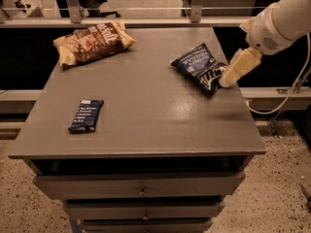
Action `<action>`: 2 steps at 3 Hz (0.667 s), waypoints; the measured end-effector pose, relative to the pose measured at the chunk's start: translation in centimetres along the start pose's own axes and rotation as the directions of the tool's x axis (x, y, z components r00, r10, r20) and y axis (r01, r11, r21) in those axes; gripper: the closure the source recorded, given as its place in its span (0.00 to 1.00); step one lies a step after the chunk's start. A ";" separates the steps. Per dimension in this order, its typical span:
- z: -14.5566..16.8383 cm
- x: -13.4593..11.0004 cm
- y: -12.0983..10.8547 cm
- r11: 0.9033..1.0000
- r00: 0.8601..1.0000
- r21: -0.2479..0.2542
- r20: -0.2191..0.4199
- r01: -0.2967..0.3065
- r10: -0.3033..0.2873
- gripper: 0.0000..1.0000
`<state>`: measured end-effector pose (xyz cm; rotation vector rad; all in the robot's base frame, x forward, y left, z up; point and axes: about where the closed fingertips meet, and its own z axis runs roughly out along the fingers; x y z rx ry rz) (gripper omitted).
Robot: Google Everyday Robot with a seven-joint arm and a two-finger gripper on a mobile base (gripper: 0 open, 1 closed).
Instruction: Move blue chip bag near rxbar blueberry
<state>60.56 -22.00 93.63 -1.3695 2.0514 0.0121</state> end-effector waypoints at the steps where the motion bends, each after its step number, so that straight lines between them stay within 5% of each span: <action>1: 4.1 -0.9 -1.1 0.995 0.993 -0.010 0.062 -0.100 0.101 0.00; 2: 7.8 -1.4 -1.5 0.983 0.978 -0.032 0.094 -0.182 0.184 0.00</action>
Offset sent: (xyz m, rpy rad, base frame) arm 0.0837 0.0469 -0.0753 0.2707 0.0695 -0.1586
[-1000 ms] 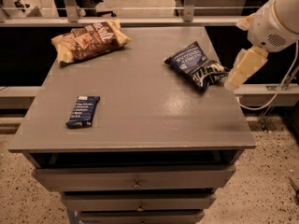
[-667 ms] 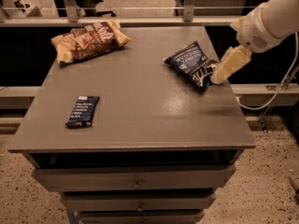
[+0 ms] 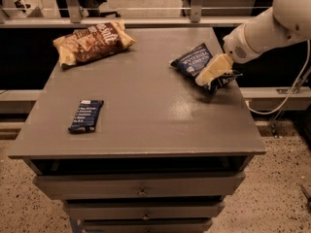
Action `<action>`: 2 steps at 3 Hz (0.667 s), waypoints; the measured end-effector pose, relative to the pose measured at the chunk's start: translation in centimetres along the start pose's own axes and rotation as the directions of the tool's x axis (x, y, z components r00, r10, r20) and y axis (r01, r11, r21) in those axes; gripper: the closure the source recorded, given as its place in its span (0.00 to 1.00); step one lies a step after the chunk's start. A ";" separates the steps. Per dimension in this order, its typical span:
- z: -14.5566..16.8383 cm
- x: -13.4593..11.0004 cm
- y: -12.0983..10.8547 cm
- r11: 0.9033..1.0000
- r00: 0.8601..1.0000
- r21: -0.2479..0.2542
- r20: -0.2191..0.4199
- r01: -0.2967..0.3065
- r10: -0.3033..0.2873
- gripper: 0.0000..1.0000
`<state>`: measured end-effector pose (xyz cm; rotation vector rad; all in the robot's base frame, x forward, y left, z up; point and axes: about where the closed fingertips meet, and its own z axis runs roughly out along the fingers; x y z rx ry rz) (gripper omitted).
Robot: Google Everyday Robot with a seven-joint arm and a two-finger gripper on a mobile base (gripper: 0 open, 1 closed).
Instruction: Move blue chip bag near rxbar blueberry
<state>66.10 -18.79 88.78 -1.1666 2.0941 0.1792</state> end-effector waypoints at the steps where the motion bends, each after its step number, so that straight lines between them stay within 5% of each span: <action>1: 2.6 0.5 -0.4 0.998 0.998 -0.008 0.008 -0.066 0.066 0.00; 2: 3.7 0.8 -0.4 0.993 0.993 -0.019 0.011 -0.117 0.118 0.17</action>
Offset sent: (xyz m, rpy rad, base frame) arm 0.0269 0.0073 -0.0399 0.1175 0.0860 -0.1171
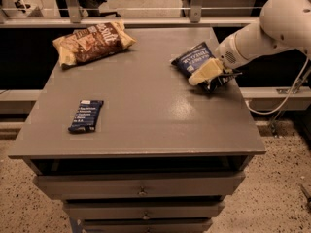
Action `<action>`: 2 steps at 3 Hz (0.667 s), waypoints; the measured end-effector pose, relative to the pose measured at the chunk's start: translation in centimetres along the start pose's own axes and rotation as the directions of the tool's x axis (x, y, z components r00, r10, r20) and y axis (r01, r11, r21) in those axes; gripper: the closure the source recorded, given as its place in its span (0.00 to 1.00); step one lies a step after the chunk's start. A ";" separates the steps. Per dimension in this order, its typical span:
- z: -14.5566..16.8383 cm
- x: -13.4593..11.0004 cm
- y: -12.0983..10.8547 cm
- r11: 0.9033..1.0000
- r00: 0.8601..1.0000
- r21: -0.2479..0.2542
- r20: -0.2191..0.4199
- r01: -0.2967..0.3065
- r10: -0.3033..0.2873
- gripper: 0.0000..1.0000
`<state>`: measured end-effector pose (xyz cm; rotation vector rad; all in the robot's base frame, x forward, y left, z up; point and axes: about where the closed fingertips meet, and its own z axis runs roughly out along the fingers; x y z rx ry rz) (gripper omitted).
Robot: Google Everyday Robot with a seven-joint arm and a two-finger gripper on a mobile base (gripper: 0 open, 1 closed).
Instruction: Move blue chip bag near rxbar blueberry
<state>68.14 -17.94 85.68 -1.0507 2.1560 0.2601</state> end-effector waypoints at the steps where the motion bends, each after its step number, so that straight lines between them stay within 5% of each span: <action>1: 0.1 -0.1 0.1 1.000 1.000 -0.007 0.008 -0.021 0.021 0.39; 2: -0.6 -1.0 0.4 1.000 0.999 -0.014 0.035 -0.013 0.013 0.64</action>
Offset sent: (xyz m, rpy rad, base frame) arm -0.0047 0.0070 0.0296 0.0602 -0.0396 0.0179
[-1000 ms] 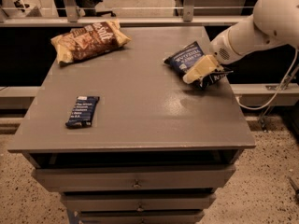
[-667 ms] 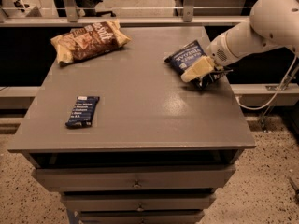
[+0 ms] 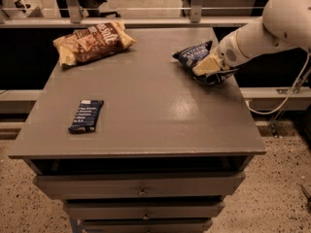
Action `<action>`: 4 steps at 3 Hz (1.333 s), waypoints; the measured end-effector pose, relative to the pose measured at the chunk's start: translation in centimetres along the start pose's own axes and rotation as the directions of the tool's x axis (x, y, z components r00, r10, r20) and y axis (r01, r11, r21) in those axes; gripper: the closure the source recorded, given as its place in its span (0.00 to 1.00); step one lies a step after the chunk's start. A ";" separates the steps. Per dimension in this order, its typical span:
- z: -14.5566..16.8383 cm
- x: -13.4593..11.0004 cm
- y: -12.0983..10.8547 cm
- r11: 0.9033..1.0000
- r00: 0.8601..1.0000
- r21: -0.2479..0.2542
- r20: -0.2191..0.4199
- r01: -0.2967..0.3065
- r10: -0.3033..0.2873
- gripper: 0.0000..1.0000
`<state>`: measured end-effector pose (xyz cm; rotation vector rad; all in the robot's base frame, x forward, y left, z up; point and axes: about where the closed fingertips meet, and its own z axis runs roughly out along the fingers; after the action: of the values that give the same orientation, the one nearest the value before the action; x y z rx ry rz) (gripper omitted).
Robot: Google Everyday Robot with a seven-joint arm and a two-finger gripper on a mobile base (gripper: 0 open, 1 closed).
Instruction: Move blue chip bag near rxbar blueberry
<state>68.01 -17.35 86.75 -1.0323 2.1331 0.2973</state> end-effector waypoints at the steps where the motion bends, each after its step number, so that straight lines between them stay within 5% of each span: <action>1: -1.5 -2.0 0.6 1.000 0.998 -0.015 0.057 0.027 -0.026 0.86; 2: -4.8 -5.4 2.0 0.997 0.990 -0.032 0.121 0.077 -0.072 1.00; 4: -3.6 -6.4 3.9 0.994 0.986 -0.056 0.141 0.093 -0.084 1.00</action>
Offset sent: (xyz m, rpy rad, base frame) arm -0.0391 0.0321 0.1321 0.1018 -0.1631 0.1533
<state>65.77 -12.82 93.34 -1.1062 1.9585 0.3832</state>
